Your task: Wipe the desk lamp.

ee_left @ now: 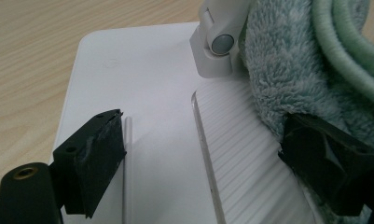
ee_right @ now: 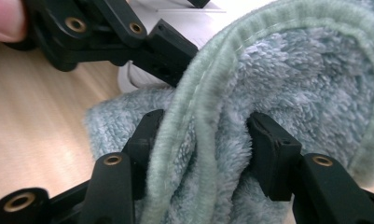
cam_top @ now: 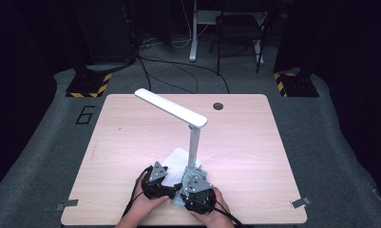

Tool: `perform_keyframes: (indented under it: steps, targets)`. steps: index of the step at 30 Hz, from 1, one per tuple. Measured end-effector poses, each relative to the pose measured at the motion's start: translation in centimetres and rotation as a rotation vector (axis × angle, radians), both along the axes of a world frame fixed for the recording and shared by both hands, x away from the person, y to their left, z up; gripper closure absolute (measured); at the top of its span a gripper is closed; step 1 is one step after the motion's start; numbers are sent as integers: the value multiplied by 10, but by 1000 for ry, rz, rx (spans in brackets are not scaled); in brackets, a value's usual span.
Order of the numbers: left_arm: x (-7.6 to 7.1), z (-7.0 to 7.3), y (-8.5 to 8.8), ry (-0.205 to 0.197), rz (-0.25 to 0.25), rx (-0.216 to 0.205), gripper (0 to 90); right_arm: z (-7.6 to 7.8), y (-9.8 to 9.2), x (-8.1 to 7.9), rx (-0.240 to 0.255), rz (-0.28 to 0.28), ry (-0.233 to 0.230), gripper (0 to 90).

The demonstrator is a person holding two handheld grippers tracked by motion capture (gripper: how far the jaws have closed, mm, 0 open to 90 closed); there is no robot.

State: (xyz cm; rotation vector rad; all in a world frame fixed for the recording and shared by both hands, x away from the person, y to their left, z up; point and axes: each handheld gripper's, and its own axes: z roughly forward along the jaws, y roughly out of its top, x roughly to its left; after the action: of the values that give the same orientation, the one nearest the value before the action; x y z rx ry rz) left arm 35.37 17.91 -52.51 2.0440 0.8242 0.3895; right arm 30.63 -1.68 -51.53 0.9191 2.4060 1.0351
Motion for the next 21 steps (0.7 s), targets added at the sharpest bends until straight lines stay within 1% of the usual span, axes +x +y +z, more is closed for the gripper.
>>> perform_keyframes:
  steps: [2,3,4,5,6,7,8,9,10,11,12,13,14,16,17,18,19,20,21]
  targets:
    - [0,0,0,-1,0,0,134,-1,1,1,-18,7,-18,490]
    - [0,0,0,-1,-1,0,134,-1,1,1,-23,10,-15,494]
    - [0,0,0,1,-2,2,134,-2,0,2,-23,3,-24,500]
    - [0,0,0,-1,-1,1,134,-3,0,3,-13,-5,-38,510]
    - [0,0,0,1,-1,0,134,-3,-3,5,-37,21,-44,517]
    - [0,0,0,1,-3,3,134,-4,-2,6,-25,3,-46,524]
    - [0,0,0,1,-3,3,134,-4,-2,6,-25,-18,-47,530]
    - [0,0,0,1,2,-4,134,-4,-2,6,-27,-30,-43,535]
    - [0,0,0,2,1,-3,134,-3,-4,7,-44,-19,-51,544]
    - [0,0,0,1,-1,0,134,-4,-3,8,-33,-48,-52,551]
    - [0,0,0,-2,3,-2,134,-4,-4,9,-37,-49,-49,557]
    - [0,0,0,-3,4,-3,135,-4,-5,12,-31,-65,-49,563]
    - [-1,0,0,-4,2,3,134,-3,-7,14,-37,-63,-49,566]
    - [-1,0,0,-5,3,5,134,-4,-9,18,-33,-84,-56,574]
    - [-1,0,0,-6,4,6,134,-3,-11,20,-36,-95,-47,576]
    - [-1,0,-1,-13,12,5,134,-3,-12,23,-24,-125,-46,579]
    - [-1,-1,-1,-16,15,5,134,-3,-15,27,-25,-141,-36,580]
    - [-1,-1,-1,-18,18,3,134,-2,-16,30,-30,-150,-45,581]
    - [-1,-1,-1,-19,18,3,134,-2,-18,33,-28,-171,-34,582]
